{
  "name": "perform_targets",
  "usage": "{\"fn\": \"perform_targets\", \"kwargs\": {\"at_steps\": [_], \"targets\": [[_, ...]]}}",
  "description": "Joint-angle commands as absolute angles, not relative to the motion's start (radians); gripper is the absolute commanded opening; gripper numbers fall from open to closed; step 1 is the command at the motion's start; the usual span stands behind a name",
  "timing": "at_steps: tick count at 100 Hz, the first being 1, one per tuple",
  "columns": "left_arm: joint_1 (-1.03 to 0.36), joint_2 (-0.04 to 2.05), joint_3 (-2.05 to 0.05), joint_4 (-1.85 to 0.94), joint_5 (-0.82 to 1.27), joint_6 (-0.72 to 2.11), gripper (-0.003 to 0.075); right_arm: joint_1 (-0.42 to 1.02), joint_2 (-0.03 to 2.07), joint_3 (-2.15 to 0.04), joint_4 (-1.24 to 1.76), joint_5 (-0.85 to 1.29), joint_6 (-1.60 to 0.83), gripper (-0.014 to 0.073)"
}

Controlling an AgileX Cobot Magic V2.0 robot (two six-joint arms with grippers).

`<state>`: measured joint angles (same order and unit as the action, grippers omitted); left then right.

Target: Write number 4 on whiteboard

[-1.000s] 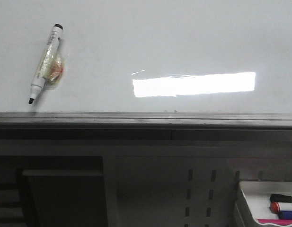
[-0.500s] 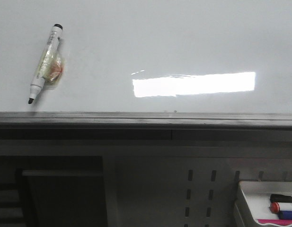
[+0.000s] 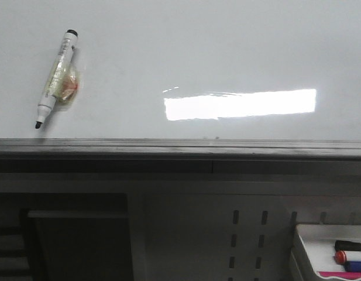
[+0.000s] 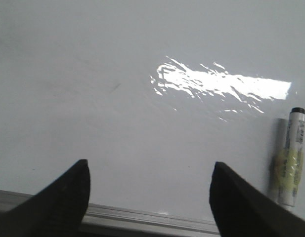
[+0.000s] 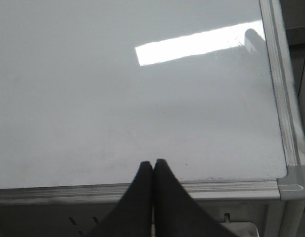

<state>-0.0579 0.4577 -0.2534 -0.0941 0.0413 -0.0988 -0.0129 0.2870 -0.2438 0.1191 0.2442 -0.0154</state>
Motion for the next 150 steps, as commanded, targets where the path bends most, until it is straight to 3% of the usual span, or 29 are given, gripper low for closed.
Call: {"fn": "perform_targets", "kwargs": {"at_steps": [1, 16, 39, 56, 117, 128, 140, 150], "targets": [[-0.142, 0.525, -0.295, -0.09, -0.12, -0.103, 0.0491, -0.011, 0.304, -0.278, 0.125, 0.188, -0.019, -0.0064], [-0.324, 0.648, -0.319, 0.091, -0.209, -0.103, 0.0488, -0.011, 0.304, -0.278, 0.125, 0.205, -0.019, -0.0064], [-0.502, 0.88, -0.365, 0.084, -0.278, -0.095, 0.0449, -0.011, 0.304, -0.278, 0.125, 0.236, -0.019, -0.0064], [-0.522, 1.009, -0.394, -0.047, -0.403, -0.095, 0.0449, -0.011, 0.304, -0.278, 0.125, 0.234, -0.019, -0.0064], [-0.515, 1.295, -0.472, -0.065, -0.466, -0.094, 0.0431, -0.011, 0.304, -0.278, 0.129, 0.194, -0.019, -0.0064], [-0.504, 1.298, -0.472, -0.068, -0.474, -0.09, 0.0302, -0.011, 0.304, -0.28, 0.16, 0.191, -0.019, -0.0064], [-0.469, 1.298, -0.472, -0.068, -0.47, -0.071, -0.0025, -0.011, 0.304, -0.28, 0.169, 0.239, -0.019, -0.0064], [-0.452, 1.298, -0.472, -0.064, -0.47, -0.065, -0.002, -0.011, 0.304, -0.28, 0.17, 0.257, -0.019, -0.0064]]}}
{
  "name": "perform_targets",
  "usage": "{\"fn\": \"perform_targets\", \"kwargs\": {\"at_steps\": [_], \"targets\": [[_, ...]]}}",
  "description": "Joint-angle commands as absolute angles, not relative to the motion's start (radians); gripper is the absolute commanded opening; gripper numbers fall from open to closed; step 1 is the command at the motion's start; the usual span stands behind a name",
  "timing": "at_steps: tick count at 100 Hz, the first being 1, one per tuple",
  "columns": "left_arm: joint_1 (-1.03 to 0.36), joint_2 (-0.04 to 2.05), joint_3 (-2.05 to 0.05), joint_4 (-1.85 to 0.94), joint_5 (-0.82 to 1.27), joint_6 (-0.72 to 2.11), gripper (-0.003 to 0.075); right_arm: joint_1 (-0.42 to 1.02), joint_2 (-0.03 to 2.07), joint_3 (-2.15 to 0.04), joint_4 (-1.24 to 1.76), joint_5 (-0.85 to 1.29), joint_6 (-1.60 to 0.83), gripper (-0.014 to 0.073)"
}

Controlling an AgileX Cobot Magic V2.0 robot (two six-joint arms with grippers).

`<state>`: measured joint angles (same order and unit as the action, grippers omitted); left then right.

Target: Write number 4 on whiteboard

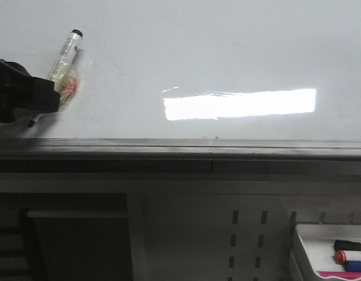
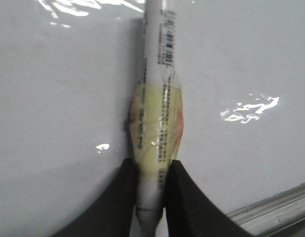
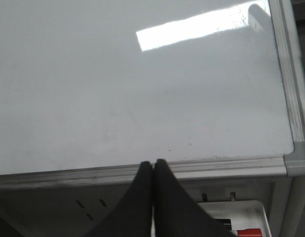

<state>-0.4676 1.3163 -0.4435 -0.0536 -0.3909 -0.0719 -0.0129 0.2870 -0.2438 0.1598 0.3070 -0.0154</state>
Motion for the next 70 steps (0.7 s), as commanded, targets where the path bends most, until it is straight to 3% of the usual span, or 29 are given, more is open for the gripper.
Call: {"fn": "perform_targets", "kwargs": {"at_steps": [1, 27, 59, 70], "targets": [[-0.452, 1.298, -0.472, -0.064, -0.47, -0.065, -0.002, -0.011, 0.304, -0.28, 0.171, 0.257, -0.019, -0.0064], [-0.518, 1.249, -0.472, 0.207, -0.479, -0.065, -0.002, 0.086, 0.354, -0.387, 0.19, 0.419, -0.078, -0.0064], [-0.65, 1.117, -0.472, 0.703, -0.491, -0.065, -0.002, 0.453, 0.608, -0.602, 0.29, 0.437, -0.218, -0.006], [-0.68, 1.098, -0.472, 0.755, -0.493, -0.065, -0.002, 0.605, 0.697, -0.668, 0.29, 0.432, -0.232, 0.0043]]}}
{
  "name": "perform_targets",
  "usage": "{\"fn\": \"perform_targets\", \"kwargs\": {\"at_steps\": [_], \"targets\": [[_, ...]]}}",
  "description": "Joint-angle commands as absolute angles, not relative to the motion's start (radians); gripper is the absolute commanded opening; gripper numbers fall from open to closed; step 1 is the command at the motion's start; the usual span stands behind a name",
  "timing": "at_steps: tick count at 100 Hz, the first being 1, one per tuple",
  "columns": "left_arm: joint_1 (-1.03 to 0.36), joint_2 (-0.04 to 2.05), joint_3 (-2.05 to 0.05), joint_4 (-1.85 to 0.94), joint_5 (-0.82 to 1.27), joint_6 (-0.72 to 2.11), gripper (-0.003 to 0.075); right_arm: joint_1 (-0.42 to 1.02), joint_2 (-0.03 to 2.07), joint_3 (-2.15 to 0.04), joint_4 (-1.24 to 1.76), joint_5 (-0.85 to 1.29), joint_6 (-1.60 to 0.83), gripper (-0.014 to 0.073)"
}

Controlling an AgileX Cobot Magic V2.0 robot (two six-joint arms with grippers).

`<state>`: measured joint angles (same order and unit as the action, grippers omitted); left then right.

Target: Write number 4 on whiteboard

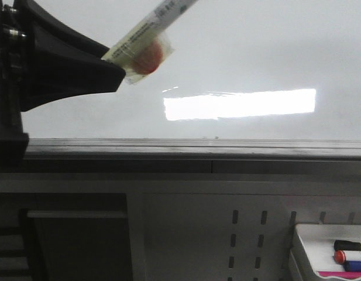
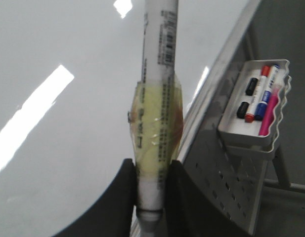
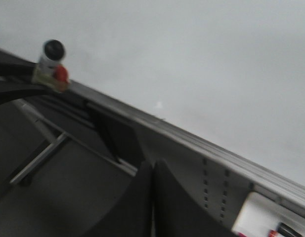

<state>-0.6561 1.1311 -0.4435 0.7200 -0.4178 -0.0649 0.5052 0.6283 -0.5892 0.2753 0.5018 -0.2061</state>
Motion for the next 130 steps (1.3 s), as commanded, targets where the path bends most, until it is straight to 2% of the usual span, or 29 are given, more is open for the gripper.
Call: {"fn": "perform_targets", "kwargs": {"at_steps": [1, 13, 22, 45, 72, 77, 84, 94, 102, 109, 114, 121, 130], "targets": [[-0.683, 1.099, -0.472, 0.755, -0.493, -0.065, -0.002, 0.614, 0.709, -0.673, 0.29, 0.431, -0.232, 0.0066], [-0.697, 1.097, -0.472, 0.766, -0.514, -0.065, -0.002, 0.753, 0.804, -0.733, 0.288, 0.388, -0.232, 0.0259], [-0.697, 1.097, -0.472, 0.772, -0.54, -0.065, -0.002, 0.811, 0.868, -0.76, 0.27, 0.332, -0.232, 0.0331], [-0.697, 1.097, -0.472, 0.774, -0.565, -0.065, -0.002, 0.826, 0.985, -0.81, 0.243, 0.253, -0.234, 0.0332], [-0.697, 1.097, -0.472, 0.774, -0.571, -0.065, -0.002, 0.824, 1.023, -0.818, 0.243, 0.179, -0.234, 0.0328], [-0.697, 1.097, -0.472, 0.774, -0.571, -0.065, -0.002, 0.824, 1.023, -0.818, 0.243, 0.183, -0.234, 0.03], [-0.697, 1.097, -0.472, 0.774, -0.571, -0.065, -0.002, 0.824, 1.023, -0.818, 0.243, 0.196, -0.234, 0.0187], [-0.697, 1.097, -0.472, 0.774, -0.571, -0.065, -0.0015, 0.824, 1.024, -0.818, 0.243, 0.221, -0.234, -0.0074], [-0.697, 1.097, -0.472, 0.774, -0.571, -0.065, 0.0053, 0.824, 1.026, -0.818, 0.245, 0.225, -0.23, -0.0064], [-0.695, 1.097, -0.472, 0.754, -0.561, -0.073, 0.0186, 0.824, 1.027, -0.818, 0.245, 0.225, -0.23, -0.0064], [-0.695, 1.097, -0.472, 0.712, -0.537, -0.075, 0.0313, 0.824, 1.03, -0.818, 0.245, 0.222, -0.23, -0.0064], [-0.691, 1.087, -0.472, 0.625, -0.476, -0.075, 0.0432, 0.824, 1.036, -0.819, 0.245, 0.211, -0.23, -0.0064], [-0.691, 1.05, -0.472, 0.546, -0.382, -0.075, 0.0461, 0.813, 1.055, -0.829, 0.245, 0.191, -0.23, -0.0064]]}}
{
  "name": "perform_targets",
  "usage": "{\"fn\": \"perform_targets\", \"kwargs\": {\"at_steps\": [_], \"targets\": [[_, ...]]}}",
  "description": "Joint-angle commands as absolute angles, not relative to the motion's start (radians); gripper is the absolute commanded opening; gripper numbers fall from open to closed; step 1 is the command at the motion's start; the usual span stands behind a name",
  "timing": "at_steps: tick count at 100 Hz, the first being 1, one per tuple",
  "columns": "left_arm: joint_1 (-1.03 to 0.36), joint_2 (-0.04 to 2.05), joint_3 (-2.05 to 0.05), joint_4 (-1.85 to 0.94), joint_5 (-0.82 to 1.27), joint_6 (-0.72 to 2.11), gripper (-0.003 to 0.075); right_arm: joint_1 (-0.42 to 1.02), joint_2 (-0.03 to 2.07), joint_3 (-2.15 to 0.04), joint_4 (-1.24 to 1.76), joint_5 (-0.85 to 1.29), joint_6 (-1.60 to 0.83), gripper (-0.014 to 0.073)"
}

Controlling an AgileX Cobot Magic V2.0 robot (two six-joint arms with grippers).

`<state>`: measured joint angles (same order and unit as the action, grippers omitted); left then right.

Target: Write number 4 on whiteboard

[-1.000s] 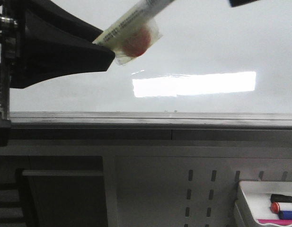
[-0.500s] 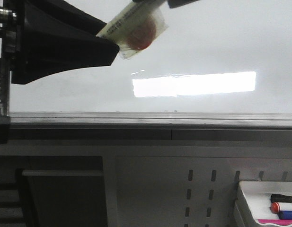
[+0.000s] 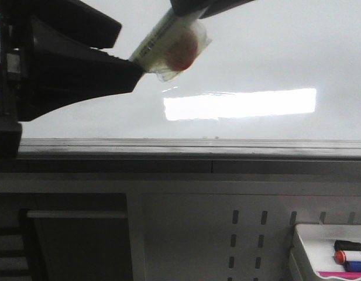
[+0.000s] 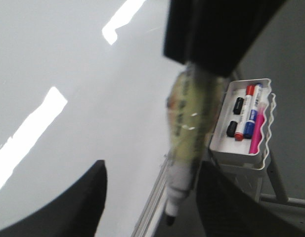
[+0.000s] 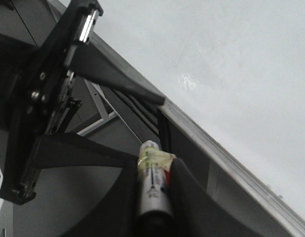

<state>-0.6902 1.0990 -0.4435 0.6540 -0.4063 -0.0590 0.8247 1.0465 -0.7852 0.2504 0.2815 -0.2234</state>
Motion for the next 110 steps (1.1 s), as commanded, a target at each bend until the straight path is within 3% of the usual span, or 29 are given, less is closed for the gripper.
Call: {"fn": "perform_targets", "kwargs": {"at_steps": [1, 28, 52, 87, 110], "targets": [[-0.691, 1.047, -0.472, 0.539, -0.375, -0.075, 0.0461, 0.808, 1.058, -0.834, 0.245, 0.191, -0.23, -0.0064], [-0.684, 0.908, -0.47, 0.468, -0.129, -0.075, 0.0459, 0.669, 1.262, -1.04, 0.212, 0.214, -0.251, -0.0064], [-0.628, 0.894, -0.444, 0.429, -0.126, -0.075, 0.0459, 0.609, 1.44, -1.241, 0.205, 0.219, -0.254, -0.0065], [-0.62, 0.894, -0.444, 0.429, -0.144, -0.075, 0.0459, 0.629, 1.496, -1.157, 0.219, 0.243, -0.254, -0.0064], [-0.62, 0.894, -0.444, 0.429, -0.144, -0.075, 0.0459, 0.511, 1.37, -1.075, 0.202, 0.299, -0.254, -0.0064]]}}
